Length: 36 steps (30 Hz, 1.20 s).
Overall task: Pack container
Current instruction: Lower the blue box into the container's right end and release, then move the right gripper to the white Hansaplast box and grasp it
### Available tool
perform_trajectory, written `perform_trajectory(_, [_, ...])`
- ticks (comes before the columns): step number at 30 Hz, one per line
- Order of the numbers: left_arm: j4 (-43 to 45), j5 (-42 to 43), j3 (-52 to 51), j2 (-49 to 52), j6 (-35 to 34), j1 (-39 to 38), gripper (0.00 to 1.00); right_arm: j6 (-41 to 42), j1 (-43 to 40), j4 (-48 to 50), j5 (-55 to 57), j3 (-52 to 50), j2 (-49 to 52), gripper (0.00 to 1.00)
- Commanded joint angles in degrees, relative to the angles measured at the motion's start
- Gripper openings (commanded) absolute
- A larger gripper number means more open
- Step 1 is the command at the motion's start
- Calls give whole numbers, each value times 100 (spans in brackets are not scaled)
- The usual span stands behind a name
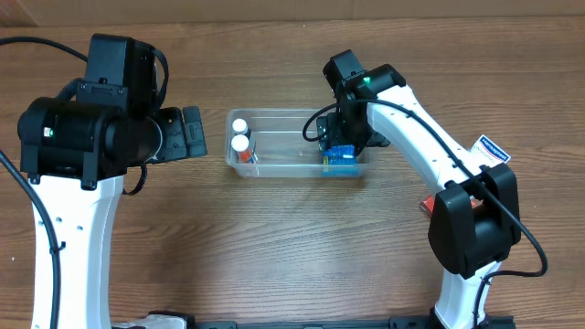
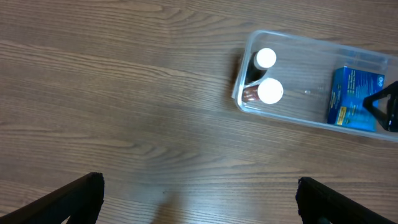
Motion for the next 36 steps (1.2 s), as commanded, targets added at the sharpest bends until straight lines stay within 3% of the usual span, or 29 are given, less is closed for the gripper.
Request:
perform_trajectory(1, [2,-35,59,4,-83,24,100,24,-7,13,114,15,0,100])
perform_trajectory(6, [-2,-37,59,4,-81,24,100,444,-9,-382,907,378,-531,100])
perform_trajectory(9, [-9,-35,59,4,-81,24,100,1045,-254,-669,1552,859,-1440,100])
perform_trajectory(12, [-11,-35,59,4,-81,24,100,1488,-1084,-654,1563,927,-2269,100])
perform_trajectory(15, [-9,-35,59,4,-81,24,100,1458,-2061,-785,1292,925,-2439,100])
perform_trajectory(18, [-11,-35,59,4,-83,24,100,1451,-3014,-964,1169,688,-2173,100])
perform_trajectory(22, [-11,-33,59,4,-83,24,100,1309,-3700,-789,920,76,-1631,100])
perform_trajectory(29, [-11,-28,59,4,-83,24,100,1067,-4266,-238,616,-739,-555,100])
perform_trajectory(36, [-11,-31,59,4,-85,24,100,702,-4315,98,313,-868,-28,100])
